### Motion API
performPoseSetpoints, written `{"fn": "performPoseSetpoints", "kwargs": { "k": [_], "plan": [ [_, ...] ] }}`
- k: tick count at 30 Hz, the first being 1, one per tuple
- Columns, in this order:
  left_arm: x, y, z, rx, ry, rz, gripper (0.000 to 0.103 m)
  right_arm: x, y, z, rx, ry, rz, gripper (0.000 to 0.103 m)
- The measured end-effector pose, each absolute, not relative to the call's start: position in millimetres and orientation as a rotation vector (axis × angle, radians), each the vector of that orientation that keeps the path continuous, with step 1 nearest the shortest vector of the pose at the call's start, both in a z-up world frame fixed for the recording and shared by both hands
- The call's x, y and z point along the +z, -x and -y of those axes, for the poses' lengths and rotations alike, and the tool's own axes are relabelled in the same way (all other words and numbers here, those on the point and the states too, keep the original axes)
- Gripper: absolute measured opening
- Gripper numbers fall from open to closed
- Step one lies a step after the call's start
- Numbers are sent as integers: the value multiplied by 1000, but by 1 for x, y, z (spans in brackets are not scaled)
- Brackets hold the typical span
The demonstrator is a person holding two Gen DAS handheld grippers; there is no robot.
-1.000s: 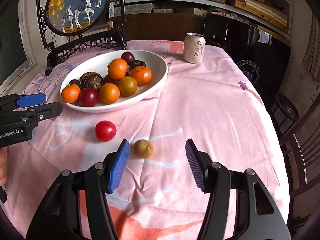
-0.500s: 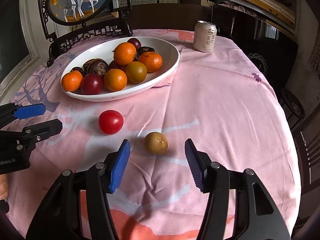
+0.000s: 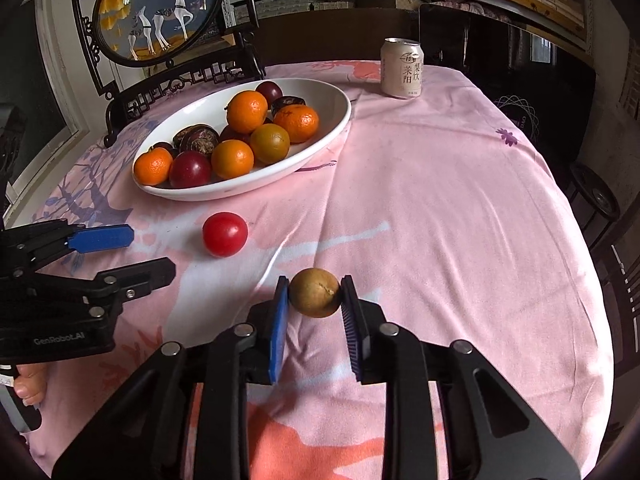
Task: Organize fruits
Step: 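Grasp a tan round fruit with the right gripper while the left grasps a red tomato, then carry the tan fruit and tomato onto the white plate and open both grippers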
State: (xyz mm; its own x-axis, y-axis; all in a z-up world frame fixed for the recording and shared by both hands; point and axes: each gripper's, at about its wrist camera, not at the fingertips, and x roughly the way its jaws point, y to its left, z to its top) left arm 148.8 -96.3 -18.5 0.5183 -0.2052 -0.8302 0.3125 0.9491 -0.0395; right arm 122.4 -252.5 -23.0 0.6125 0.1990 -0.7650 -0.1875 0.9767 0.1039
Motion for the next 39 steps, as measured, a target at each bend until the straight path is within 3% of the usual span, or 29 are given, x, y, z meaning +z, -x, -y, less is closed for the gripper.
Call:
{"fn": "performPoseSetpoints", "kwargs": {
  "k": [8,10,15,18,26,39],
  "plan": [
    [-30,-163,130,-351,-149,-1003,66,-16,-114,261,253,-62,-851,26],
    [-33,-168,135,-354,-147,-1013,58,-16,-114,262,259,-68,-852,26],
    [-33,-180,145,-352,-160,-1005,49,-18,-116,266,272,-86,-855,26],
    [-32,-183,152,-352,-187,-995,31,-19,-117,266,278,-87,-856,26],
    [-20,-167,134,-365,-172,-990,31,-6,-111,267,266,-89,-787,26],
    [54,-180,63,-265,-124,-804,31,52,-142,188,379,52,-637,26]
  ]
}}
